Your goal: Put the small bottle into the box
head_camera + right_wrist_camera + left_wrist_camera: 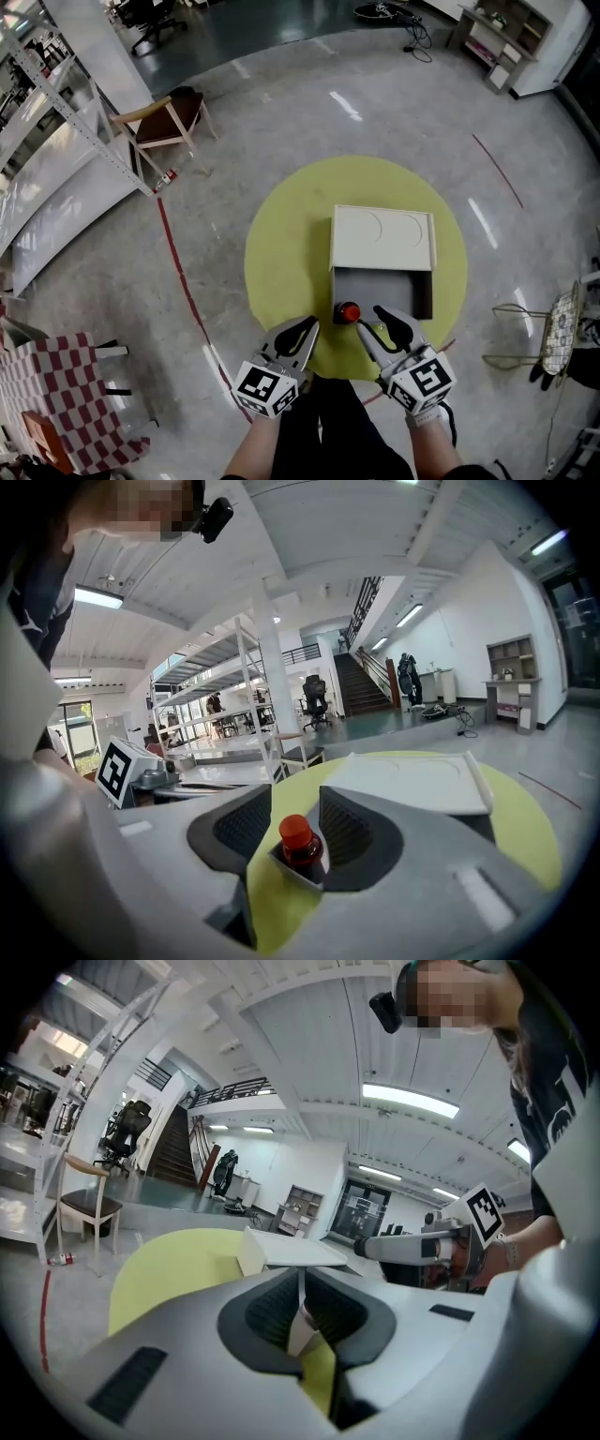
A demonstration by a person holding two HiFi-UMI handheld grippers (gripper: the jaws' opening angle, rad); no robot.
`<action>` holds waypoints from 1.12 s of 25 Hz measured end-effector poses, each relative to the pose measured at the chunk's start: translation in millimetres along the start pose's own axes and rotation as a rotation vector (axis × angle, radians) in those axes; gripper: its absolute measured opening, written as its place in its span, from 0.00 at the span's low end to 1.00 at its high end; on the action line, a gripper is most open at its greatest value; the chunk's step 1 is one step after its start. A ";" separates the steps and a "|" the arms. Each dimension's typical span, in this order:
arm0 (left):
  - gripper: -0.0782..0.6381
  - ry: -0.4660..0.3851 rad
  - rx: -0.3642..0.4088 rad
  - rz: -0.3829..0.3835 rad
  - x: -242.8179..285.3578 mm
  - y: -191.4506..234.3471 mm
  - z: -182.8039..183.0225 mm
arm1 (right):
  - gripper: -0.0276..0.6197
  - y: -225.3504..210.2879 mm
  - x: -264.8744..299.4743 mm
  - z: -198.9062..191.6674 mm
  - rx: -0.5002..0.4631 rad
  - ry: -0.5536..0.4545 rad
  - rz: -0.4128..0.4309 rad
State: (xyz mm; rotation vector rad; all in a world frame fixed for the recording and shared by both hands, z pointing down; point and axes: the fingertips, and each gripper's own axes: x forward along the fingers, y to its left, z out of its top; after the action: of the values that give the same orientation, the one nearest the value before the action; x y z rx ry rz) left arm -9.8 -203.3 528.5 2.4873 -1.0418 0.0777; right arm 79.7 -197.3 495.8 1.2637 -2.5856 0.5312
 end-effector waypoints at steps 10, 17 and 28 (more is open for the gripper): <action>0.15 -0.019 0.049 -0.016 6.3 -11.4 24.7 | 0.14 -14.9 -25.6 13.6 0.033 -0.043 -0.058; 0.15 -0.024 0.067 -0.020 2.8 -18.4 41.0 | 0.06 -12.3 -37.6 26.4 0.041 -0.067 -0.056; 0.15 -0.058 0.088 -0.025 -2.4 -23.2 68.9 | 0.05 -9.6 -50.3 42.7 0.056 -0.103 -0.062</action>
State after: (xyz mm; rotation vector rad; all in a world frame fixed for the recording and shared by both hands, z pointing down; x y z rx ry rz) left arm -3.4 -216.1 457.2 2.5952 -1.0524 0.0450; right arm 116.4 -184.2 441.7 1.4204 -2.6214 0.5432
